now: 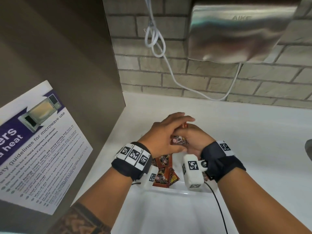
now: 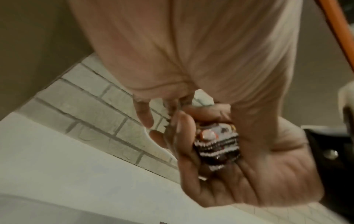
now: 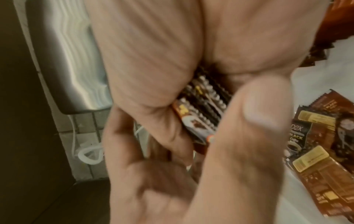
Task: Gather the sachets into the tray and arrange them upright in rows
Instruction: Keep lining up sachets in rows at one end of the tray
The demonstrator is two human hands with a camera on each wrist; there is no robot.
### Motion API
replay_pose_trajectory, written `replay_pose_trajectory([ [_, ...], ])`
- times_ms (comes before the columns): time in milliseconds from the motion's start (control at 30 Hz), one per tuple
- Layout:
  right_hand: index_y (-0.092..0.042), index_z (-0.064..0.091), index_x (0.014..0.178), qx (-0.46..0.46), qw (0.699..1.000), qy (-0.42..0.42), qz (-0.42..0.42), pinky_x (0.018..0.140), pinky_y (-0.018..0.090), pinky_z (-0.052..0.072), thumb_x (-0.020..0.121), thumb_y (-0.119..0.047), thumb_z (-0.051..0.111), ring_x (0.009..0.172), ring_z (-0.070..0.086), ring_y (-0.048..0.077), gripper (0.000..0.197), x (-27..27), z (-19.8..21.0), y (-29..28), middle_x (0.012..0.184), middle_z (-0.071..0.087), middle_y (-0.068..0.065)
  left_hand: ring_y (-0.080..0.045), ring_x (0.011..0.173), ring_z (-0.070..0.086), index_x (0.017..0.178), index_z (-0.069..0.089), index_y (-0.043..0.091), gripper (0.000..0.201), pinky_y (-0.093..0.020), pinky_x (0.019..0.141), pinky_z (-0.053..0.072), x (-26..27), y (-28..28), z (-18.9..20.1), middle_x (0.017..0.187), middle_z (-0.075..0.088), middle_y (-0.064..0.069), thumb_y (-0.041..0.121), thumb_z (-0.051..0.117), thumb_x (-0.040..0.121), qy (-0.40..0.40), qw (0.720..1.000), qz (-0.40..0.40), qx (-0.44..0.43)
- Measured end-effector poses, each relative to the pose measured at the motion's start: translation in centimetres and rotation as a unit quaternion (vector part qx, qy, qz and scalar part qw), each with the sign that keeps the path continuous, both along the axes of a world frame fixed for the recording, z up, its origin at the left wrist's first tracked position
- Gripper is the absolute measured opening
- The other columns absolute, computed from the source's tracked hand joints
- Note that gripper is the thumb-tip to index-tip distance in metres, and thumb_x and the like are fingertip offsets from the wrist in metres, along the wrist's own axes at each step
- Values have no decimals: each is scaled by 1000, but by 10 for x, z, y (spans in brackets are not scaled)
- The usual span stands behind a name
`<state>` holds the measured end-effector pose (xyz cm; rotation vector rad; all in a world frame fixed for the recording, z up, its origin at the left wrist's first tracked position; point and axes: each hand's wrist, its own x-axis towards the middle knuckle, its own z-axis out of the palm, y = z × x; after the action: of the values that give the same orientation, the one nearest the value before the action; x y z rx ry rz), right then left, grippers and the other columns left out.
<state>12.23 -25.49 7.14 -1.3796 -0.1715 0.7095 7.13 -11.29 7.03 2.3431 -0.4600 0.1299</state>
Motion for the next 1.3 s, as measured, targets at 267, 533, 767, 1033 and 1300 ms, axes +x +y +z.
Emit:
replay_pose_trajectory([
  [267, -7, 68, 72, 49, 998, 11, 22, 72, 38, 52, 91, 10, 51, 83, 66, 22, 30, -9, 5, -16, 74, 69, 9, -12, 122, 55, 141, 54, 29, 73, -35, 105, 46, 2, -17, 2, 136, 54, 6, 24, 83, 74, -30, 999, 37, 26],
  [533, -13, 74, 100, -157, 969, -186, 38, 98, 51, 52, 82, -34, 74, 98, 71, 23, 28, 1, 21, -41, 97, 77, 5, -15, 118, 55, 141, 57, 22, 75, -31, 103, 47, 11, -19, 10, 133, 53, -2, 16, 85, 72, -87, 992, 51, 72],
  [767, -21, 75, 106, -95, 987, -129, -20, 93, 39, 45, 87, -33, 73, 111, 65, 17, 23, -10, 30, -37, 105, 76, -1, -11, 129, 52, 152, 23, 42, 116, -34, 99, 52, 9, 0, 29, 148, 42, 9, 57, 88, 58, 106, 927, 133, -335],
  [1033, -12, 70, 117, -27, 989, -136, -53, 106, 47, 47, 84, -27, 72, 114, 66, 23, 36, -34, 13, -5, 115, 73, 7, -28, 109, 66, 141, 55, 11, 48, -50, 91, 57, -3, 5, 14, 133, 62, -17, 14, 61, 94, 320, 766, -14, -558],
  [1300, -29, 63, 113, -210, 906, -345, -132, 72, 17, 44, 89, -31, 71, 83, 58, 10, 25, -18, 31, -20, 107, 61, -5, -15, 79, 67, 123, 67, 17, 29, -29, 65, 60, 0, 16, 1, 87, 70, 2, 12, 65, 95, 234, 866, 51, -439],
])
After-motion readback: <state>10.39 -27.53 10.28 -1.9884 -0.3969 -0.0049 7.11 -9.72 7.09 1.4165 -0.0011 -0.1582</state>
